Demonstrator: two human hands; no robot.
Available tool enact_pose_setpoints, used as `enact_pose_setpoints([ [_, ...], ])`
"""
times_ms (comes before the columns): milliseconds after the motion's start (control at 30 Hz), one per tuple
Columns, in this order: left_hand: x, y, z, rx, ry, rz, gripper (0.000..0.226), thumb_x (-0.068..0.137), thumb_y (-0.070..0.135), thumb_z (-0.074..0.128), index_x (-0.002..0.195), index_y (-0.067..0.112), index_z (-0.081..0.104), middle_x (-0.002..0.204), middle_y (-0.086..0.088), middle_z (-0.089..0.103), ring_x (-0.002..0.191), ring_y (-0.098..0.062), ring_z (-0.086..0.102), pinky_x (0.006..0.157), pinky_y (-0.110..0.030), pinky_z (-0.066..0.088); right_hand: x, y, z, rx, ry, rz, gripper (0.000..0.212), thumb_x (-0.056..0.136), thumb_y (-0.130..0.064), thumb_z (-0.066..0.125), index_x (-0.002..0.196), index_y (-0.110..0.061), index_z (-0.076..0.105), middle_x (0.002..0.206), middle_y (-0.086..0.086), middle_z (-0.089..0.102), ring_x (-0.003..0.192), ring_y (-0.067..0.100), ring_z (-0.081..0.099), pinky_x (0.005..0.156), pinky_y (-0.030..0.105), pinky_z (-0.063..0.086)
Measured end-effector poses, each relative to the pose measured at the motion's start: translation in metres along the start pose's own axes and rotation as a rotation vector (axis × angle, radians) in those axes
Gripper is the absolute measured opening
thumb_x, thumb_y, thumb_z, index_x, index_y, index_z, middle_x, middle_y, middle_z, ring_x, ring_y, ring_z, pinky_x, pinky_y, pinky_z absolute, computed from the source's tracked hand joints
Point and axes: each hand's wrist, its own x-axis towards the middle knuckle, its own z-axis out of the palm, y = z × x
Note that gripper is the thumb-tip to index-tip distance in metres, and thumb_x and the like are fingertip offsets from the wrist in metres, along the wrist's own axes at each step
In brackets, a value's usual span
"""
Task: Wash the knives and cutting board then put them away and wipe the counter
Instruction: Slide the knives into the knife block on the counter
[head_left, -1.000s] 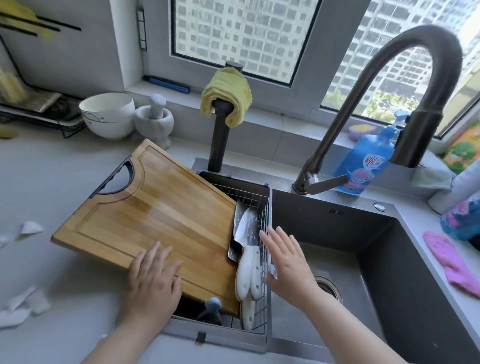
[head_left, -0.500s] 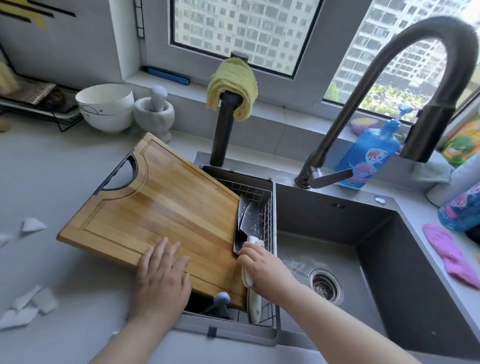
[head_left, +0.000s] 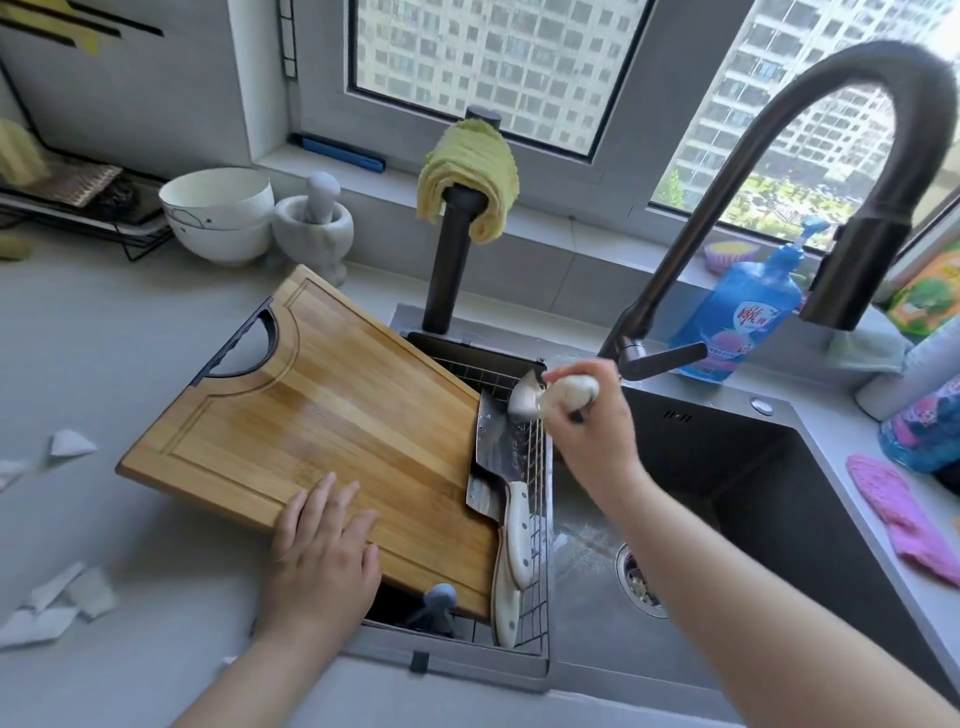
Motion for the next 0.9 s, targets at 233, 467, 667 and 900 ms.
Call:
enact_pose_setpoints([
  [233,0.001,0.002,-0.002,0.046,0.021,0.01,0.042,0.068,0.028,0.033,0.076,0.015,0.072,0.097,-0.015,0.07,0.109,-0.026,0.04,0.112,-0.022,-0.009,0.042,-0.039,-0.049,0.375,0.403,-0.047,0.022,0.076,-0.007,0.056,0.075,-0.025,0.044,0.072,-0.006,0.046,0.068,0.018,0.047,0.068,0.029,0.045],
  [467,0.001,0.028,-0.006,0.056,0.069,-0.051,0.017,0.06,0.012,0.073,0.077,0.012,0.073,0.097,-0.014,0.071,0.103,-0.037,0.063,0.108,-0.029,0.008,0.048,-0.067,-0.115,0.442,0.524,-0.246,0.023,0.074,-0.019,0.06,0.059,-0.022,0.044,0.035,-0.011,0.047,0.032,0.002,0.045,0.04,0.02,0.039],
  [667,-0.009,0.096,-0.007,-0.271,0.146,0.192,0.033,0.074,0.017,0.039,0.085,0.016,0.07,0.096,-0.004,0.072,0.105,-0.016,0.054,0.104,-0.023,0.023,0.009,0.016,-0.107,0.297,0.467,-0.024,0.027,0.078,-0.019,0.06,0.057,-0.02,0.043,0.032,-0.011,0.048,0.03,0.001,0.043,0.039,0.012,0.036],
  [900,-0.021,0.138,0.034,-0.247,-0.037,0.353,0.025,0.088,0.027,0.03,0.107,0.02,0.045,0.099,-0.001,0.072,0.104,-0.01,0.045,0.093,-0.024,0.032,-0.008,0.056,-0.115,0.225,0.477,0.094,0.031,0.08,-0.014,0.058,0.053,-0.018,0.043,0.033,-0.01,0.049,0.032,0.003,0.045,0.042,0.013,0.039],
])
